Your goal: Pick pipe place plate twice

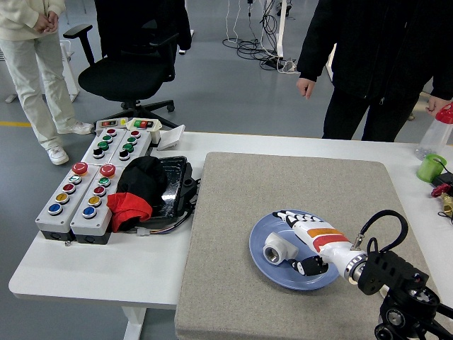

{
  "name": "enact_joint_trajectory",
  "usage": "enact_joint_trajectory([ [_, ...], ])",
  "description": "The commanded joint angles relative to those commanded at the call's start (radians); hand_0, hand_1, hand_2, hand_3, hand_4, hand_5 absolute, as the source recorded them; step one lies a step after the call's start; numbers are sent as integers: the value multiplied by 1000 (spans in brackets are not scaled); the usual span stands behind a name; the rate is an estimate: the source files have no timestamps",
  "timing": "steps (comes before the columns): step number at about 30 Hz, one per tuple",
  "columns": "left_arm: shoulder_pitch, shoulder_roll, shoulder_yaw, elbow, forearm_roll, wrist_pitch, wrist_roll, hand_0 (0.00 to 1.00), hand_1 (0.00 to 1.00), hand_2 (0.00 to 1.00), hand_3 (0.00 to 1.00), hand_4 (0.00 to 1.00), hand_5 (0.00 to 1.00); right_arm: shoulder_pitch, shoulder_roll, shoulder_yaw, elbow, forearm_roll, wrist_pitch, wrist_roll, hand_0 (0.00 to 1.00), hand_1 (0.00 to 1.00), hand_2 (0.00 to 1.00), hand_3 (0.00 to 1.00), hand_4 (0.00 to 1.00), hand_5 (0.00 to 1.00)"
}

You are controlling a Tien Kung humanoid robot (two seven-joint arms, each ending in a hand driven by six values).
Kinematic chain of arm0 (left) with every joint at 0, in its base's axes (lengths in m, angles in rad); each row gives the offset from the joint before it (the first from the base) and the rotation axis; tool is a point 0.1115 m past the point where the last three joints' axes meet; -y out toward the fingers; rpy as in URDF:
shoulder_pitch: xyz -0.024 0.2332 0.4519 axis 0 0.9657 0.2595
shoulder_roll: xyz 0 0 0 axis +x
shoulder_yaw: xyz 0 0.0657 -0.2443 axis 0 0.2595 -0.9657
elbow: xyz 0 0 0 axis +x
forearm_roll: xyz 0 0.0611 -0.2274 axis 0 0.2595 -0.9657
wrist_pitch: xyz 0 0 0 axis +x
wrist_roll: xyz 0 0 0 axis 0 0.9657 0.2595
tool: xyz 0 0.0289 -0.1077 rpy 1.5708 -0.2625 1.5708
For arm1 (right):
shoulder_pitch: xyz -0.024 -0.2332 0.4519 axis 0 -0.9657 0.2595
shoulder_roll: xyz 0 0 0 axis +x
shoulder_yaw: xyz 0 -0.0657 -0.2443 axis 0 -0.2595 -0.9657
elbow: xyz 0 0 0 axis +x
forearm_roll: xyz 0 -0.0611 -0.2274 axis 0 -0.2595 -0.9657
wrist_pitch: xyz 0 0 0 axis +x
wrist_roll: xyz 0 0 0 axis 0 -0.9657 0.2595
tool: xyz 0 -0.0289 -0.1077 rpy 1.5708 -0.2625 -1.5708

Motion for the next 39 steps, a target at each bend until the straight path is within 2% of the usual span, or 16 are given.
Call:
enact_joint_trajectory([
  [7, -3, 2, -5, 2, 8, -1, -2, 655, 624, 635, 570, 410, 998, -36, -85, 169, 74, 22, 74, -40, 998, 950, 998, 998, 775, 82],
  [9, -4, 3, -9, 2, 12, -1, -1, 655, 624, 635, 570, 410, 998, -56, -127, 222, 99, 74, 143, -50, 998, 950, 998, 998, 775, 82],
  [11, -5, 3, -11, 2, 14, -2, -1, 655, 624, 635, 570, 410, 998, -76, -163, 255, 117, 120, 190, -48, 998, 950, 998, 998, 775, 82],
  [14, -5, 3, -14, 2, 17, -1, 1, 656, 624, 635, 570, 410, 998, -123, -245, 293, 166, 193, 236, -50, 971, 934, 998, 998, 798, 136],
  [18, -3, 5, -21, 2, 24, 0, 1, 656, 624, 635, 570, 410, 998, -181, -335, 306, 236, 235, 262, -58, 971, 934, 998, 998, 798, 136],
  [19, -2, 5, -24, 2, 29, -1, 2, 656, 624, 635, 570, 410, 998, -200, -364, 300, 257, 240, 265, -61, 967, 934, 998, 998, 809, 168],
  [22, 1, 4, -30, 2, 38, -3, 4, 656, 624, 635, 570, 410, 998, -228, -402, 277, 276, 245, 267, -65, 967, 934, 998, 998, 809, 168],
  [25, 3, 3, -34, 1, 43, -4, 6, 656, 624, 635, 569, 410, 998, -240, -413, 255, 267, 243, 267, -68, 965, 933, 998, 998, 794, 143],
  [36, 9, 1, -40, 1, 53, -4, 6, 656, 624, 635, 569, 410, 998, -260, -432, 227, 234, 191, 288, -102, 966, 933, 998, 998, 801, 163],
  [37, 9, 1, -40, 1, 53, -4, 6, 655, 624, 635, 569, 408, 998, -259, -432, 225, 232, 189, 288, -102, 933, 924, 998, 998, 812, 168],
  [39, 10, 1, -41, 1, 54, -4, 6, 655, 624, 635, 569, 408, 998, -257, -429, 216, 221, 185, 282, -102, 933, 924, 998, 998, 812, 168],
])
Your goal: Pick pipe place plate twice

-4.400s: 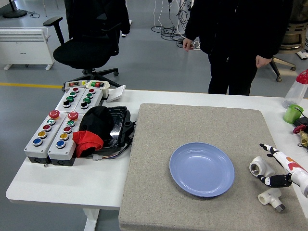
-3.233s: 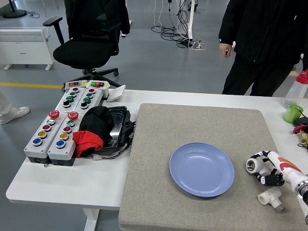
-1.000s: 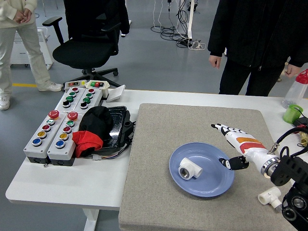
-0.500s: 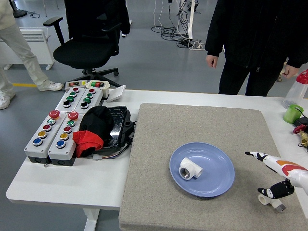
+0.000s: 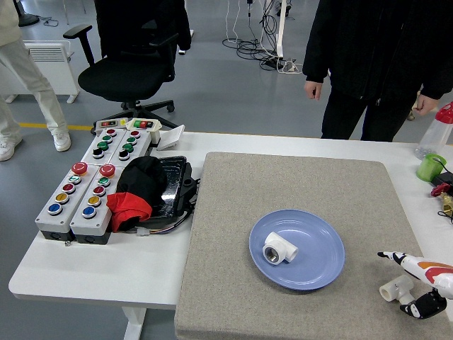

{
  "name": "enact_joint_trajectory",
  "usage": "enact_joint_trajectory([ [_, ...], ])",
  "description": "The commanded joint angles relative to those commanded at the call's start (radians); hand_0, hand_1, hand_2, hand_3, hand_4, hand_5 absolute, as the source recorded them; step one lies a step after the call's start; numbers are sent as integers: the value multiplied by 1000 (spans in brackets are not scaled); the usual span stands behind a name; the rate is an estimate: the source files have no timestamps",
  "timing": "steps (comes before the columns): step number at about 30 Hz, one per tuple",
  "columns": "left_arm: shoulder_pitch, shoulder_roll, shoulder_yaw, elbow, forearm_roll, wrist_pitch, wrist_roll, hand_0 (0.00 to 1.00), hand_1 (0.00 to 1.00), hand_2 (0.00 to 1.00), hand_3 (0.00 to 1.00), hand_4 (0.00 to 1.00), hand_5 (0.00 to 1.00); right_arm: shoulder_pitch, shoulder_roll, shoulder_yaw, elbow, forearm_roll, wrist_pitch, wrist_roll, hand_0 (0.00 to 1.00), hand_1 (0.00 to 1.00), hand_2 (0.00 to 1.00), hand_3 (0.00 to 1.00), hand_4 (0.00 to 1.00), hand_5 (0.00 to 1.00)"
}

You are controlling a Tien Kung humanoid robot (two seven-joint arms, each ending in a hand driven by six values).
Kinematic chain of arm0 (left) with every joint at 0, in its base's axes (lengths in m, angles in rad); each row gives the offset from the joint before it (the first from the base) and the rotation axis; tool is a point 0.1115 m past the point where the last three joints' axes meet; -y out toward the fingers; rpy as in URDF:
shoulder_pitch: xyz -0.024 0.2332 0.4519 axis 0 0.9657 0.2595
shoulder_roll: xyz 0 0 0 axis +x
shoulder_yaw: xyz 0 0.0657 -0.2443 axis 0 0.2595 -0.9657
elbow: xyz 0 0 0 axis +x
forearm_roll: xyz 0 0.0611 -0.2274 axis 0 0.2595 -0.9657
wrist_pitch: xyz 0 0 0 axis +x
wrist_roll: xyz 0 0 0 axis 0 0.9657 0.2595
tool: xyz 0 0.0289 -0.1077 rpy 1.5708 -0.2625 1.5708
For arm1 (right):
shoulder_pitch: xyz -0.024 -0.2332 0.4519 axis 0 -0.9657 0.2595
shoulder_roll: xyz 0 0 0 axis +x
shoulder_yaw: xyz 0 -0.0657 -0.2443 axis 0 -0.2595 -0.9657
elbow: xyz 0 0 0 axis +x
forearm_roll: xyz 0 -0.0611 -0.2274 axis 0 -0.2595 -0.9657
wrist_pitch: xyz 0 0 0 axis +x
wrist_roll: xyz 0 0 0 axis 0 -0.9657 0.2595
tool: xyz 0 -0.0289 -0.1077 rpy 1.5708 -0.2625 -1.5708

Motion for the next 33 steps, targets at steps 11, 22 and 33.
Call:
enact_joint_trajectory([
  [11, -5, 0, 8, 1, -11, 3, -3, 655, 624, 635, 568, 408, 998, 14, 28, -22, -41, -29, -6, -28, 664, 696, 747, 820, 757, 142],
  [22, -10, 0, 10, 2, -14, 3, -5, 655, 624, 636, 566, 406, 998, 19, 31, -33, -45, -23, -41, -27, 350, 457, 569, 711, 603, 2],
  [33, -12, 0, 13, 2, -18, 3, -5, 655, 624, 636, 566, 405, 998, 24, 29, -24, -27, -8, -63, -14, 322, 444, 552, 697, 582, 2],
])
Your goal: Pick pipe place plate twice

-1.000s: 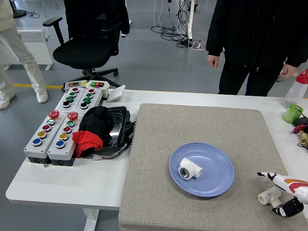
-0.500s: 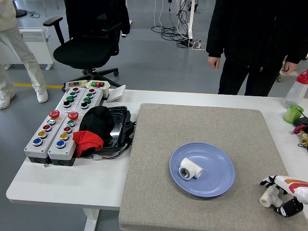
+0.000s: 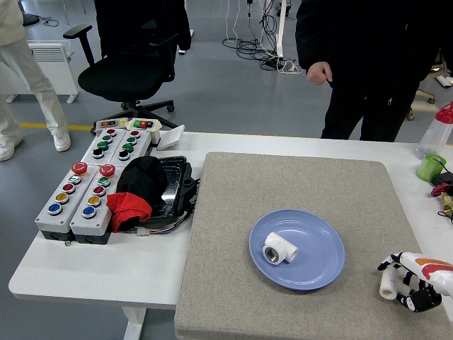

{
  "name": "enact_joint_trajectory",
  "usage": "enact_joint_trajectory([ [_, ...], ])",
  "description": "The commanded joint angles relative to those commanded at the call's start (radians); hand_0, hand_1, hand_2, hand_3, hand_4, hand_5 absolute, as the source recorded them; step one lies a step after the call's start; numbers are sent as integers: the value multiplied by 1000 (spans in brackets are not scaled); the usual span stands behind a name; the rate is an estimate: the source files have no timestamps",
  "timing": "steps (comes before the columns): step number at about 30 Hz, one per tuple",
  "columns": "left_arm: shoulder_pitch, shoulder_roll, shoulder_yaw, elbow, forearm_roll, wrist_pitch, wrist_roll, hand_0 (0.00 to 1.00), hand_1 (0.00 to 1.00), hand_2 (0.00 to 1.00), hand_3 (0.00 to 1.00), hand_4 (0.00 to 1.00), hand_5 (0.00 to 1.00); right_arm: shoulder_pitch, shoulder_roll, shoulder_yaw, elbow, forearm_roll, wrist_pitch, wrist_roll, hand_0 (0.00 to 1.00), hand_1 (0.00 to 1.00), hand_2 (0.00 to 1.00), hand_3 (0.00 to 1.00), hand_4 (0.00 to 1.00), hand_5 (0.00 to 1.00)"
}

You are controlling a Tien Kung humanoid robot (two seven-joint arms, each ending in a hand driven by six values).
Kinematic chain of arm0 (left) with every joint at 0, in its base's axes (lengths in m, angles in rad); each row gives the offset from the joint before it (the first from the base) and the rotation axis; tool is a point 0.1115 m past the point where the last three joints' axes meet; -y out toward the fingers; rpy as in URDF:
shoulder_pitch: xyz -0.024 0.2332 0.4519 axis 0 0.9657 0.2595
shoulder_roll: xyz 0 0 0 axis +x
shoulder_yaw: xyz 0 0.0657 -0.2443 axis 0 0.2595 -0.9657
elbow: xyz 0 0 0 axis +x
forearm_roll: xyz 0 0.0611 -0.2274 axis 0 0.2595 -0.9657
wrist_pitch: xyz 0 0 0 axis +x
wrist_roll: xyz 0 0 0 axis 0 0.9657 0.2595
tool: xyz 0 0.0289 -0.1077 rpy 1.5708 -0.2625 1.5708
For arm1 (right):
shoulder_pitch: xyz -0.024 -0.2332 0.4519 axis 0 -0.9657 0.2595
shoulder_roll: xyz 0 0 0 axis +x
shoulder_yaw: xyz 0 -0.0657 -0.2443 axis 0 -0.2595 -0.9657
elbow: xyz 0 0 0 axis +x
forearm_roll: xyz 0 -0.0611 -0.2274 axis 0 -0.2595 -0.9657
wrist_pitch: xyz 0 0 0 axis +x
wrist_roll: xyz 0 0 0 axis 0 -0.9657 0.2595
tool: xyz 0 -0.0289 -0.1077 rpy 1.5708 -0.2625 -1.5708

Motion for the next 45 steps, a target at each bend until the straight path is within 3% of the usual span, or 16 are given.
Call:
enact_joint_trajectory([
  [6, -1, 1, 4, 0, -5, 0, 0, 655, 624, 636, 566, 405, 998, 19, 12, 12, 10, 12, -1, 1, 315, 444, 551, 691, 577, 2],
  [10, -2, 1, 8, -1, -10, -1, 0, 655, 625, 636, 566, 404, 998, 66, 43, 4, 16, 12, -1, -2, 313, 443, 548, 689, 571, 2],
  [16, -3, 1, 15, -3, -18, -2, 2, 655, 625, 636, 566, 404, 998, 183, 132, -29, -7, 16, 1, 0, 313, 443, 547, 687, 570, 2],
  [24, -2, 1, 32, -6, -41, -1, 4, 655, 624, 636, 566, 404, 998, 331, 260, -160, -119, 1, -33, 47, 334, 454, 551, 687, 570, 2],
  [25, -1, 1, 33, -6, -43, 0, 4, 655, 624, 636, 567, 405, 998, 338, 267, -173, -129, -2, -34, 50, 462, 566, 597, 703, 577, 2],
  [31, -1, 0, 39, -7, -51, 0, 5, 655, 624, 636, 568, 405, 998, 366, 306, -245, -194, -49, -48, 65, 462, 566, 597, 703, 577, 2],
  [32, 0, 0, 38, -8, -50, 0, 5, 655, 624, 636, 568, 405, 998, 366, 312, -254, -208, -61, -51, 67, 706, 706, 709, 750, 593, 2],
  [37, 3, -1, 34, -8, -43, -3, 7, 655, 624, 636, 568, 405, 998, 365, 324, -279, -243, -83, -45, 57, 706, 706, 709, 750, 593, 2],
  [38, 4, -1, 32, -8, -40, -3, 8, 655, 624, 635, 568, 407, 998, 363, 325, -282, -249, -91, -45, 59, 836, 805, 896, 853, 627, 19],
  [43, 7, -2, 26, -8, -32, -5, 9, 655, 624, 635, 568, 407, 998, 358, 325, -281, -258, -102, -42, 53, 836, 805, 896, 853, 627, 19],
  [44, 8, -2, 26, -8, -31, -5, 9, 655, 624, 635, 569, 408, 998, 357, 324, -280, -259, -103, -41, 53, 948, 902, 998, 986, 724, 98],
  [45, 8, -2, 25, -8, -30, -5, 9, 655, 624, 635, 569, 408, 998, 356, 324, -279, -259, -103, -39, 53, 948, 902, 998, 986, 724, 98],
])
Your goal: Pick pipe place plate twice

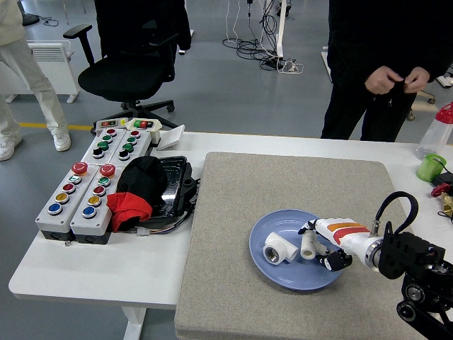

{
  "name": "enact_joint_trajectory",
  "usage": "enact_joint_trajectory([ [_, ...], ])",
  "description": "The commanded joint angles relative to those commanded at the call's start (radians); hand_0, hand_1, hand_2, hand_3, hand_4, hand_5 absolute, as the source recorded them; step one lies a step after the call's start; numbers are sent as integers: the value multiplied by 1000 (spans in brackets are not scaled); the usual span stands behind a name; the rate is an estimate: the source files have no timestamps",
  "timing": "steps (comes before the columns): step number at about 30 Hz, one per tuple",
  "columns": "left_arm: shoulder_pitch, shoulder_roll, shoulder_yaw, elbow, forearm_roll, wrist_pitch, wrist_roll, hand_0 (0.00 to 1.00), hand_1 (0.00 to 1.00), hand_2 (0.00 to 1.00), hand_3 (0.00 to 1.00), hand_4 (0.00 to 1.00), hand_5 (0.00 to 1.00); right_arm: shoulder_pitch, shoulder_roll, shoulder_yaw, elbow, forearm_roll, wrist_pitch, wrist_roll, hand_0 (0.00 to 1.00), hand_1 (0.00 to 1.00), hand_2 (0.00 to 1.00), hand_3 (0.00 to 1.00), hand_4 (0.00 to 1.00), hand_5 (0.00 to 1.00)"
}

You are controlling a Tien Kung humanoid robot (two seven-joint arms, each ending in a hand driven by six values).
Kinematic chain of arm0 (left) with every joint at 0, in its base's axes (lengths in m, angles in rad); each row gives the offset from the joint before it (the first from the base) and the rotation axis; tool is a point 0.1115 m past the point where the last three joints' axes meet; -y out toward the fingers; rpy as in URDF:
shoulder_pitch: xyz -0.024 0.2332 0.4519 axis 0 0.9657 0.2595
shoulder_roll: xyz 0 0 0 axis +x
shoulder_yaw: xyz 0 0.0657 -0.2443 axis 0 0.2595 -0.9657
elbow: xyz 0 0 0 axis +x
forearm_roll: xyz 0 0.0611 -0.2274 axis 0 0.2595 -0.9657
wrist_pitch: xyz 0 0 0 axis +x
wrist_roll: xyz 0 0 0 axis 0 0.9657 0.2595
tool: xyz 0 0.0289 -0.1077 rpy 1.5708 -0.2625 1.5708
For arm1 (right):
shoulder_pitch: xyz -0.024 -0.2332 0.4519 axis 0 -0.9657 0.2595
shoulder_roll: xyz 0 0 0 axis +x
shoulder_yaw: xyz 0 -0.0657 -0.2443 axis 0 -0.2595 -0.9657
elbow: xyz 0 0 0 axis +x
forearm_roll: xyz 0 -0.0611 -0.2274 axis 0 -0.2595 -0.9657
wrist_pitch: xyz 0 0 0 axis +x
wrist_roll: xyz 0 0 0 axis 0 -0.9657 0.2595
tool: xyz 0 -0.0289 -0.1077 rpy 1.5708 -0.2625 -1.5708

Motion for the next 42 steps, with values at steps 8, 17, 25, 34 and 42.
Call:
enact_joint_trajectory([
  [8, 3, -1, -8, 0, 12, -1, 1, 655, 624, 635, 569, 408, 998, -13, -6, 27, 12, 6, 31, -14, 976, 935, 998, 998, 732, 83],
  [17, 2, 1, -16, 4, 20, 2, -5, 655, 624, 635, 569, 409, 998, -71, -38, 200, 111, 49, -21, 24, 950, 914, 998, 998, 672, 64],
  [25, -3, 1, -22, 6, 28, 4, -5, 655, 624, 635, 569, 410, 998, -165, -81, 431, 70, 305, -313, 203, 884, 859, 998, 998, 510, 186],
  [34, -6, 2, -41, 7, 53, 0, -2, 655, 624, 635, 569, 410, 998, -328, -105, 757, 56, 682, -435, 391, 840, 827, 961, 922, 448, 264],
  [42, -5, 1, -53, 6, 72, -4, 2, 655, 624, 635, 569, 410, 998, -497, -73, 967, 80, 1020, -388, 358, 763, 727, 795, 781, 409, 376],
])
